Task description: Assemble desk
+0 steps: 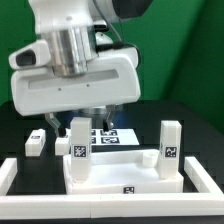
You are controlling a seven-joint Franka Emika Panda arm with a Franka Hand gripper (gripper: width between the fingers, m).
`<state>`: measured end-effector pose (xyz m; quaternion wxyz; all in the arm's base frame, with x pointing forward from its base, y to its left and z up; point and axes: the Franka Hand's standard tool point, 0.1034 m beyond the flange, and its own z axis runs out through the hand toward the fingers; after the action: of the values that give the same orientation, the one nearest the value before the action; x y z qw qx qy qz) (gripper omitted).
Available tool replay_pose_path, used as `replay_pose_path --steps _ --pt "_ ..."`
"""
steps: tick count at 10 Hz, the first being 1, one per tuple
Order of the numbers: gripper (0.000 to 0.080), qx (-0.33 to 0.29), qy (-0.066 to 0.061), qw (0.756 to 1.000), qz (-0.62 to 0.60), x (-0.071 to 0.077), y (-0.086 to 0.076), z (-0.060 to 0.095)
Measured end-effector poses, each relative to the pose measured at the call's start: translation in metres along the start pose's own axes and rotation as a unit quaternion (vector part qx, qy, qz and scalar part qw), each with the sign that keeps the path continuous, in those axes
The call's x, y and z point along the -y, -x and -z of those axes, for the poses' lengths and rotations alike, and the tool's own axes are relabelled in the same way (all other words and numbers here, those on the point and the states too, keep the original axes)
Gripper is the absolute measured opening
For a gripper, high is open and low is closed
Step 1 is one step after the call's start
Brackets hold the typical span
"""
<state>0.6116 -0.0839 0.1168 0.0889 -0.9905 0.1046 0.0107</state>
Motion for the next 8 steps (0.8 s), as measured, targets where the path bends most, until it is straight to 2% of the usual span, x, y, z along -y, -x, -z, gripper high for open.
replay_pose_path --steps 1,2,4,5,6,8 --pt "0.0649 -0.008 0.000 1.000 0.000 -0.0003 -0.0067 0.0046" --pt "0.0649 -0.007 0.000 1.000 0.001 0.0010 -0.0061 0.0032" --pt "0.0388 -0.007 0.000 1.000 0.001 0.0006 -0.0061 0.0031" --pt "0.0388 -0.007 0.000 1.000 0.000 0.0007 -0.0061 0.0030" --pt "0.0288 -0.007 0.000 1.000 -0.006 0.0012 -0.0059 0.0026" --pt "0.0288 -0.007 -0.002 0.999 -0.047 0.0019 -0.0059 0.0023"
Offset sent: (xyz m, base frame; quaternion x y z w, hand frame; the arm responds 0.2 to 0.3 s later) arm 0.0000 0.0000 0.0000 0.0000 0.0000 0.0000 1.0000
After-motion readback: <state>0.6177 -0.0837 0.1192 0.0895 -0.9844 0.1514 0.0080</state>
